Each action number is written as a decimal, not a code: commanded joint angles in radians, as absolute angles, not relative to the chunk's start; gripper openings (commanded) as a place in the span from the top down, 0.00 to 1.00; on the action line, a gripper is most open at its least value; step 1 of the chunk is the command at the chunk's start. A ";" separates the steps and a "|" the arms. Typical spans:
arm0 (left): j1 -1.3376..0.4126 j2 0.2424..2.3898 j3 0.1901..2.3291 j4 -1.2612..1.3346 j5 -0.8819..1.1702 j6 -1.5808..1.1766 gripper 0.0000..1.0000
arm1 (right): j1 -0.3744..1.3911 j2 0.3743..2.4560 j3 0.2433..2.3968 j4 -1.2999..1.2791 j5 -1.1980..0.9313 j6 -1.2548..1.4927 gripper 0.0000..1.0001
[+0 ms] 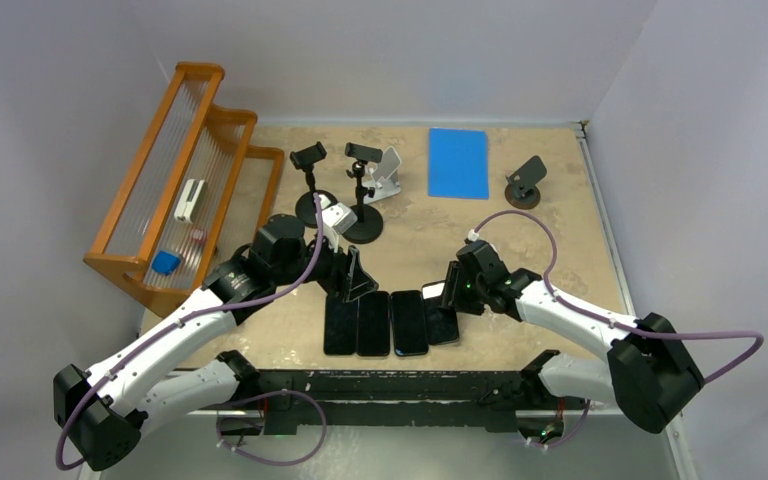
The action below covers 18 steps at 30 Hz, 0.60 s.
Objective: Remove the phone from the phone stand
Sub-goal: Place the phone at the center of the board.
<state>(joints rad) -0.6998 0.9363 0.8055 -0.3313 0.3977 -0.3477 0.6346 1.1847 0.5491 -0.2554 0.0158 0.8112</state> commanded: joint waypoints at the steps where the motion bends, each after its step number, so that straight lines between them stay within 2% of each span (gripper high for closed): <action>1: -0.694 0.923 0.806 -0.316 0.413 -0.346 0.34 | 0.638 1.187 0.558 -0.265 0.040 0.833 0.51; 18: -0.694 0.928 0.806 -0.315 0.418 -0.347 0.34 | 0.639 1.195 0.562 -0.275 0.068 0.846 0.50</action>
